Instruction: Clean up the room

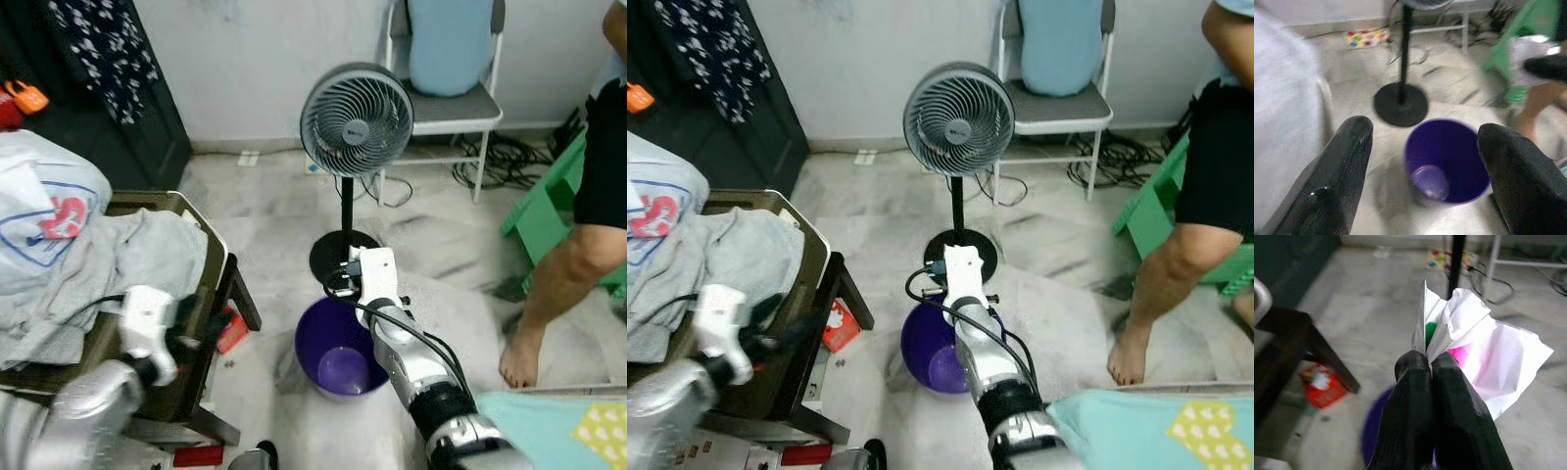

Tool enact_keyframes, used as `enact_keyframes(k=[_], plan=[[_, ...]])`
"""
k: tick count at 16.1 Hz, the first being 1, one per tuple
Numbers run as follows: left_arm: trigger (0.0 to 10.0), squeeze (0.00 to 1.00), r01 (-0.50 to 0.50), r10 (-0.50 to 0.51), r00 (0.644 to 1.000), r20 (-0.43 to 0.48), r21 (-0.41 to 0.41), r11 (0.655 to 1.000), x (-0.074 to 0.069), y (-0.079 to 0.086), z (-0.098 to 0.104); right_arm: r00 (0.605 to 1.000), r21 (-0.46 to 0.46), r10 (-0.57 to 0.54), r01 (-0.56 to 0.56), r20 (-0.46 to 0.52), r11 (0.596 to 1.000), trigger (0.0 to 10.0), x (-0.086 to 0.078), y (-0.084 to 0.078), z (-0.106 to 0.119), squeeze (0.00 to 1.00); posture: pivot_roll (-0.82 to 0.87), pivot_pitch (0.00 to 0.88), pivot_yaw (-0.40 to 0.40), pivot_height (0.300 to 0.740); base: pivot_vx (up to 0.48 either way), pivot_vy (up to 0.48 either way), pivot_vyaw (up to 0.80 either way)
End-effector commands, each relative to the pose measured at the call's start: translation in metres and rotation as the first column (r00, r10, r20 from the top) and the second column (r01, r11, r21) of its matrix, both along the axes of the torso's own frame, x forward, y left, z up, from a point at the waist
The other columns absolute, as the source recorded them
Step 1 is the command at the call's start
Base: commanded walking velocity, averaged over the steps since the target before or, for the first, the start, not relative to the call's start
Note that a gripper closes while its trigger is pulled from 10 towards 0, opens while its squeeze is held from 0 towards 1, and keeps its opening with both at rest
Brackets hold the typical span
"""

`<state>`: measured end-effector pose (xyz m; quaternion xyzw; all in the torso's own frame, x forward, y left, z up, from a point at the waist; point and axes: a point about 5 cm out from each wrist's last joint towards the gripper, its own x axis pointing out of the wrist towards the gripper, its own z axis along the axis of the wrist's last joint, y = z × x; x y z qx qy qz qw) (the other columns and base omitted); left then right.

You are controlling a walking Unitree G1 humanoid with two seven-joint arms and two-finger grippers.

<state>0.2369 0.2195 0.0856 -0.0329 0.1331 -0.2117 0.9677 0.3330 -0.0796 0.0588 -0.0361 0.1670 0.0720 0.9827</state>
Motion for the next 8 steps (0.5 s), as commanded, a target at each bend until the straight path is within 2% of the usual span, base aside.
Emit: enact_keyframes(k=[1, 5, 8], plan=[[10.0, 0.0, -0.027, 0.027, 1.0, -0.014, 0.029, 0.999, -0.004, 0.013, -0.002, 1.0, -0.019, 0.002, -0.002, 0.017, 1.0, 10.0, 0.005, 0.006, 0.005, 0.0, 0.14, 0.221, 0.078, 0.74, 0.0, 0.0, 0.0], [10.0, 0.0, -0.034, 0.035, 0.999, -0.009, 0.058, 0.998, -0.013, 0.023, 0.001, 0.998, -0.083, 0.018, -0.014, 0.053, 0.996, 10.0, 0.022, 0.007, 0.019, 0.0, 0.17, 0.24, 0.068, 0.74, 0.0, 0.0, 0.0], [10.0, 0.0, 0.069, -0.067, 0.997, -0.036, 0.047, 0.997, -0.026, 0.014, 0.004, 0.997, -0.102, 0.029, -0.021, 0.076, 0.995, 10.0, 0.031, 0.008, 0.031, 0.0, 0.18, 0.25, 0.06, 0.74, 0.0, 0.0, 0.0]])
